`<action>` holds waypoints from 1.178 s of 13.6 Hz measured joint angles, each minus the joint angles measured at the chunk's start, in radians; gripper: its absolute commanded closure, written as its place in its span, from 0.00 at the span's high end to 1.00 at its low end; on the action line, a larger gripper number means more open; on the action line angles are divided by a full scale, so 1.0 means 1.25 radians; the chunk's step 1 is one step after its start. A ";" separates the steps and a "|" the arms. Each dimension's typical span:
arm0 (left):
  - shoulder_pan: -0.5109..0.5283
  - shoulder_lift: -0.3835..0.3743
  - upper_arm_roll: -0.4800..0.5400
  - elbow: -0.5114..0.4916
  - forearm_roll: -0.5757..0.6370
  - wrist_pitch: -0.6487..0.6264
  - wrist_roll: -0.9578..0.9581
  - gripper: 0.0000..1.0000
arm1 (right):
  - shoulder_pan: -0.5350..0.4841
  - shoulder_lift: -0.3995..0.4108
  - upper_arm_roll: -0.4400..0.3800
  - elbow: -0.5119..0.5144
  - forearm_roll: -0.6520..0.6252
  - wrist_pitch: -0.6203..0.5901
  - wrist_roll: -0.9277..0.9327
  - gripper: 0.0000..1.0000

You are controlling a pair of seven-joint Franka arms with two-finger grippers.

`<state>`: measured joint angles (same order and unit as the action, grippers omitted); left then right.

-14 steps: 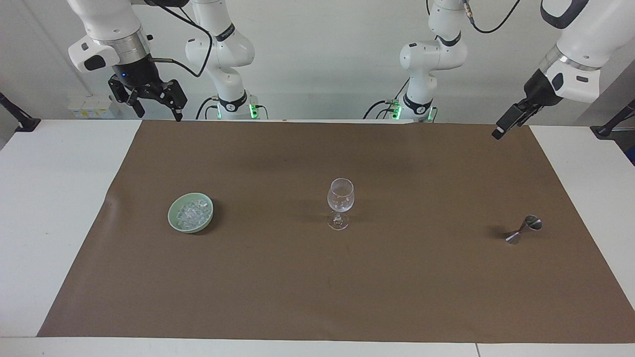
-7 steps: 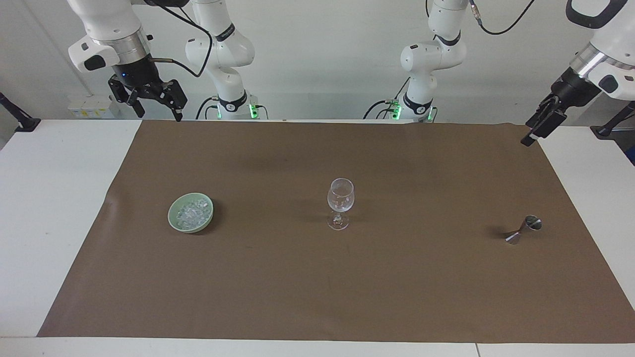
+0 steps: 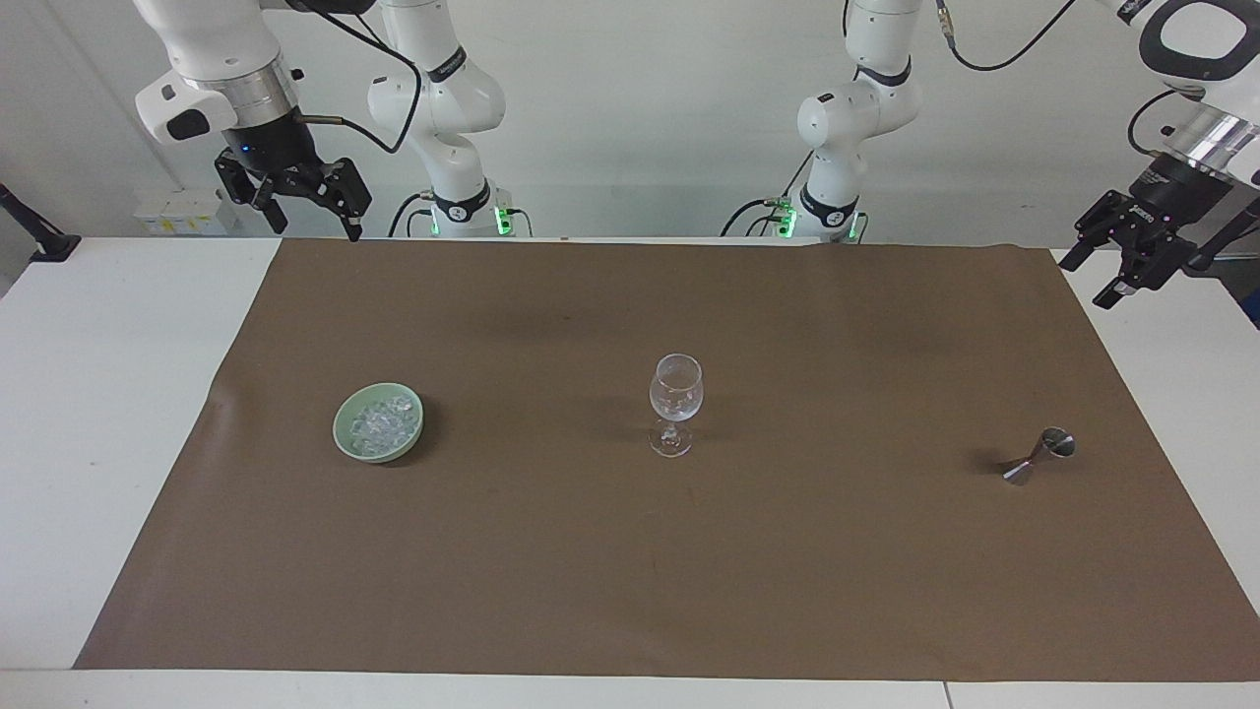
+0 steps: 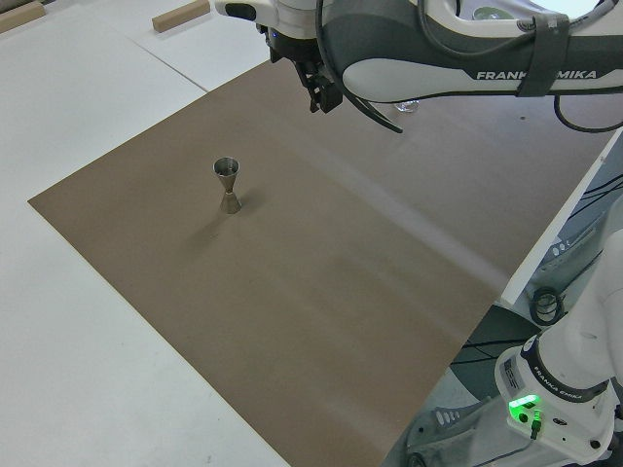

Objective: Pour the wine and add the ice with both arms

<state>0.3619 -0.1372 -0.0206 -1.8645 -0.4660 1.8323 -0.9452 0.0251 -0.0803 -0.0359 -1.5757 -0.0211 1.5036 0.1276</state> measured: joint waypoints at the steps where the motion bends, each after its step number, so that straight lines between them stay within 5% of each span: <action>1: 0.010 -0.005 0.000 -0.016 -0.016 0.006 -0.011 1.00 | 0.000 0.000 0.000 0.000 0.000 0.000 0.000 1.00; 16: 0.170 0.046 0.002 -0.173 -0.292 0.104 -0.071 1.00 | 0.000 0.000 0.000 0.000 0.000 0.000 0.000 1.00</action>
<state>0.5747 -0.0791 -0.0185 -2.0806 -0.8309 1.9621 -1.0337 0.0251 -0.0803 -0.0359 -1.5757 -0.0211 1.5036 0.1276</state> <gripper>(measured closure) 0.000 0.000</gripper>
